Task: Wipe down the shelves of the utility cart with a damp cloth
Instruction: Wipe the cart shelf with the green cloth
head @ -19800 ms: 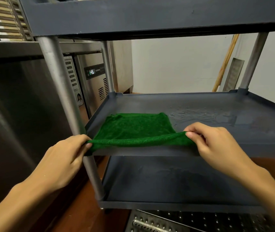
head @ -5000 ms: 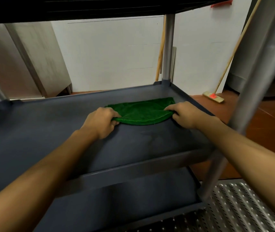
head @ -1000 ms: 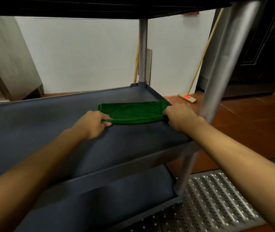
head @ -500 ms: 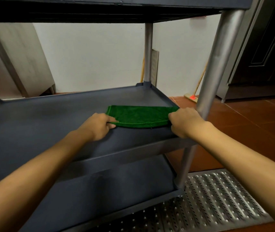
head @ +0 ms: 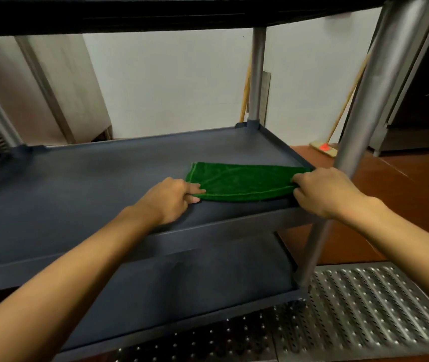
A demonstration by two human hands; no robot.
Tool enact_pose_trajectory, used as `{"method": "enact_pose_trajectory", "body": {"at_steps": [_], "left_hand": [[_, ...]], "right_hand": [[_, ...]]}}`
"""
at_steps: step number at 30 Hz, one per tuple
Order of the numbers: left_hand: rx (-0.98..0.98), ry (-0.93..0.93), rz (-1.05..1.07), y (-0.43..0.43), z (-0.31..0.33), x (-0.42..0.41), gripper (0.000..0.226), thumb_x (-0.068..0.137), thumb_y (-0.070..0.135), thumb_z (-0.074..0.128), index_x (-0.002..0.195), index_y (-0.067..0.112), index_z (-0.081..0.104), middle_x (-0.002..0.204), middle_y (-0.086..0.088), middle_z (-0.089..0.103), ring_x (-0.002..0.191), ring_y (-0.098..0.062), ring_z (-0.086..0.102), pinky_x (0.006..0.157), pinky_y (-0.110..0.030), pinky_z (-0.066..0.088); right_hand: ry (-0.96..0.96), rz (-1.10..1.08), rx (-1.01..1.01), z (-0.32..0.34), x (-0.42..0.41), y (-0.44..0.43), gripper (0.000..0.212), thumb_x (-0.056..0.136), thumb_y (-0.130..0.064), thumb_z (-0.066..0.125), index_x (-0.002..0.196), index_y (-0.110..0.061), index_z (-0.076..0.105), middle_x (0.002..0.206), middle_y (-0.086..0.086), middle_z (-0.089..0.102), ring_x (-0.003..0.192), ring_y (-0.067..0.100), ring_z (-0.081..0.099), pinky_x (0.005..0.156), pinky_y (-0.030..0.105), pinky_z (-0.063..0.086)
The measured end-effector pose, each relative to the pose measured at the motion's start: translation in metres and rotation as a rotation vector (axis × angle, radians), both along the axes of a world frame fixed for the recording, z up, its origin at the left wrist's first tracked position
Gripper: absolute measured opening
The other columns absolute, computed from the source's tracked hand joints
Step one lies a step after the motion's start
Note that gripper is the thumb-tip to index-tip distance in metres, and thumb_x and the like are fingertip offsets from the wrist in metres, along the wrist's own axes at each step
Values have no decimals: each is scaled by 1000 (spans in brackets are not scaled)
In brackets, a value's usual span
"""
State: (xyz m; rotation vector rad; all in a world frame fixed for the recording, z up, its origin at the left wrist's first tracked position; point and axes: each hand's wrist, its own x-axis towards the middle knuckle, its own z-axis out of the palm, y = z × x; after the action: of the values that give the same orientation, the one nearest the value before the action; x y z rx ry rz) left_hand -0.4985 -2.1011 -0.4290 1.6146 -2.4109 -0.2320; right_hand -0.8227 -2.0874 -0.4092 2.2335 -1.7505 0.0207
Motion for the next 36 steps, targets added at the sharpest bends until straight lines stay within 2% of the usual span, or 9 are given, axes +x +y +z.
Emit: {"method": "enact_pose_trajectory", "body": {"at_steps": [6, 8, 11, 18, 20, 27, 36], "left_hand": [[28, 17, -38, 5, 4, 20, 34, 99, 18, 60, 133, 17, 64, 145, 1, 55, 138, -19, 48, 116, -37, 36], [26, 20, -51, 7, 4, 29, 34, 99, 18, 60, 133, 18, 65, 144, 2, 56, 138, -17, 48, 117, -36, 36], [14, 17, -62, 12, 3, 44, 35, 99, 19, 60, 134, 20, 64, 144, 4, 56, 138, -15, 47, 117, -33, 35], [-2, 9, -92, 21, 2, 81, 35, 99, 17, 60, 134, 20, 64, 144, 6, 56, 138, -13, 47, 117, -27, 34], [-9, 0, -93, 24, 3, 93, 35, 99, 18, 60, 133, 21, 64, 143, 6, 56, 137, -13, 48, 116, -30, 36], [-5, 22, -79, 43, 1, 143, 34, 98, 20, 62, 132, 23, 65, 141, 7, 58, 136, -11, 49, 116, -34, 38], [11, 88, 23, 92, 2, 228, 33, 98, 21, 62, 131, 17, 66, 138, 7, 60, 132, -7, 51, 112, -17, 32]], "right_hand": [[-77, -70, 31, 1, 15, 1, 34, 96, -35, 37, 86, -16, 63, 87, 9, 65, 76, 29, 61, 71, 39, 55], [-70, -68, 39, 1, 23, 4, 33, 95, -36, 39, 92, -17, 66, 90, 8, 66, 78, 29, 62, 70, 36, 54], [-77, -50, 25, 0, 35, 9, 35, 94, -38, 39, 107, -22, 68, 105, 7, 69, 90, 29, 64, 72, 35, 53], [-116, -32, 27, -1, 69, 21, 37, 94, -40, 39, 114, -29, 68, 118, 4, 68, 102, 29, 63, 81, 39, 54], [-135, -34, 59, 1, 80, 24, 37, 95, -40, 39, 115, -30, 67, 121, 3, 67, 105, 30, 62, 84, 40, 54], [-174, -20, 67, 0, 126, 37, 36, 94, -38, 40, 111, -26, 69, 118, 7, 68, 103, 32, 62, 83, 40, 53], [-264, 112, 59, -3, 204, 57, 37, 93, -40, 41, 112, -28, 70, 113, 7, 70, 96, 32, 63, 80, 39, 53]]}}
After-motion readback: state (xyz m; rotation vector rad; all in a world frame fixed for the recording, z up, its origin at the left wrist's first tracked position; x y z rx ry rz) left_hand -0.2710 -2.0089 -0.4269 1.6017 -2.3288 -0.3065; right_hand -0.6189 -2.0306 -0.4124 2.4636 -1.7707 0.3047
